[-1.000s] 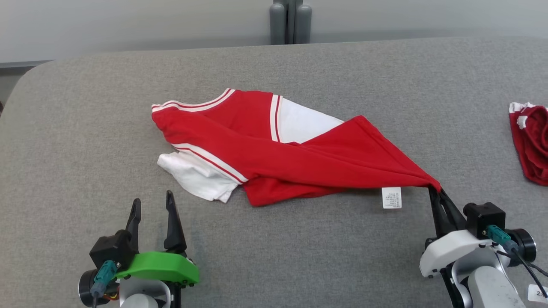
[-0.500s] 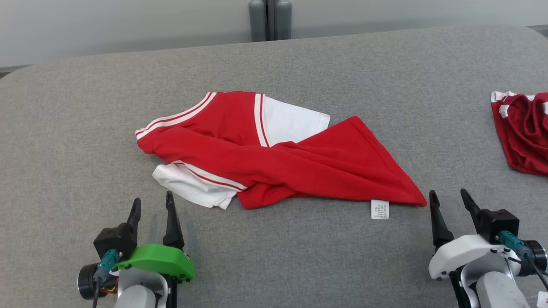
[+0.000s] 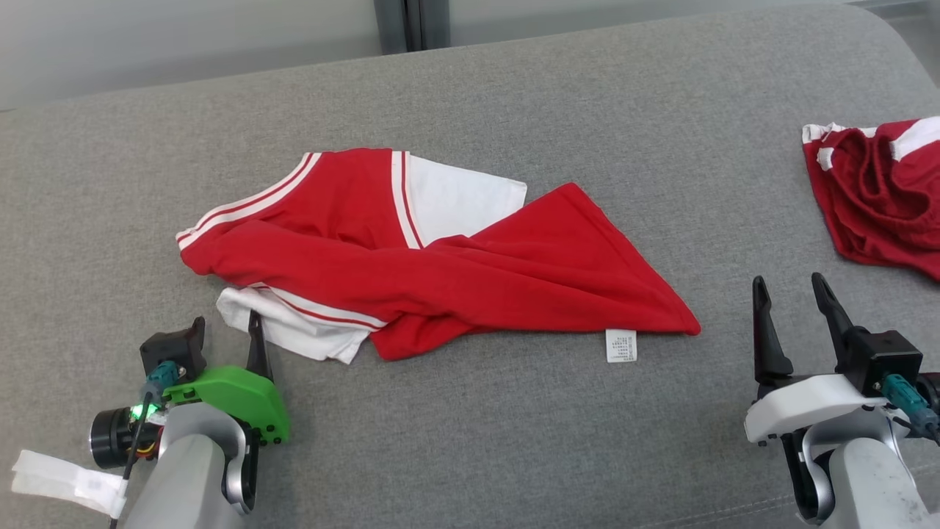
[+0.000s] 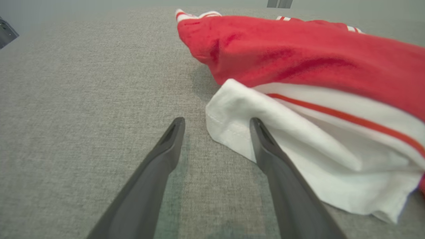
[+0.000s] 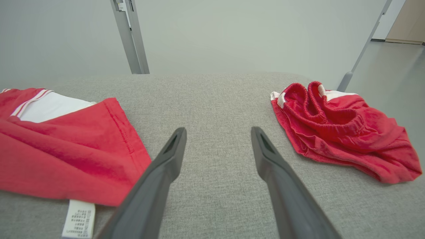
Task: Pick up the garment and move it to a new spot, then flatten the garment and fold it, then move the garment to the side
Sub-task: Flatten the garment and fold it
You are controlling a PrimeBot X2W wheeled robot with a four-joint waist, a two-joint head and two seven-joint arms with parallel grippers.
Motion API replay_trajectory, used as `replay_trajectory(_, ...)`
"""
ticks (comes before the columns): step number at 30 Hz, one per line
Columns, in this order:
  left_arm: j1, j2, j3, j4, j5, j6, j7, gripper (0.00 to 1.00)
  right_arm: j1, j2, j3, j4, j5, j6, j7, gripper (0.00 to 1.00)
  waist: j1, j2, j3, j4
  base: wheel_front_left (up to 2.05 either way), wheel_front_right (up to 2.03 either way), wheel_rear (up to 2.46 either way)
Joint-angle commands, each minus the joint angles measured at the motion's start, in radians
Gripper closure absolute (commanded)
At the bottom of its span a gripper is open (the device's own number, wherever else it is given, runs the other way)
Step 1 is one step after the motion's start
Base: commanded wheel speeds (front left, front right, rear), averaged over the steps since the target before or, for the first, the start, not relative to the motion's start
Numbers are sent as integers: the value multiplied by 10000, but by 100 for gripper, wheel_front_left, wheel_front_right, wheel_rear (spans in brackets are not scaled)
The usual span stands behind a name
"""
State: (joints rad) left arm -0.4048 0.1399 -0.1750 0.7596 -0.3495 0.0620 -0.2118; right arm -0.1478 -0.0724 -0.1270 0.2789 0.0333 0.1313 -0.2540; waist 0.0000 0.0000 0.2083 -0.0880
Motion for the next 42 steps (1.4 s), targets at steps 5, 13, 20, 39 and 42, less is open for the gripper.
replay_trajectory(5, -604, 51, -112, 761, 112, -6, -10, 48, -40, 74, 183, -159, 118, -11, -52, 0, 0, 0, 142, -201, 0, 0, 0)
replay_trajectory(13, -723, -91, -149, 1091, 17, -114, -350, 100, -43, 96, 119, -263, 141, -11, -65, 0, 0, 0, 15, -22, 0, 0, 0)
replay_trajectory(20, 428, -198, 101, 9, -192, 142, -517, 100, 289, 136, 33, -428, 138, -11, -66, 0, 0, 0, -351, 616, 0, 0, 0)
replay_trajectory(39, 3279, -665, -16, -3077, -765, 1174, 157, 0, 537, 209, 312, -219, 475, -11, -119, 0, 0, 0, -1108, 1693, 0, 0, 0)
replay_trajectory(42, 3451, -555, 86, -3479, -694, 1269, -110, 0, 603, 212, 400, -182, 567, -11, -126, 0, 0, 0, -1291, 1690, 0, 0, 0)
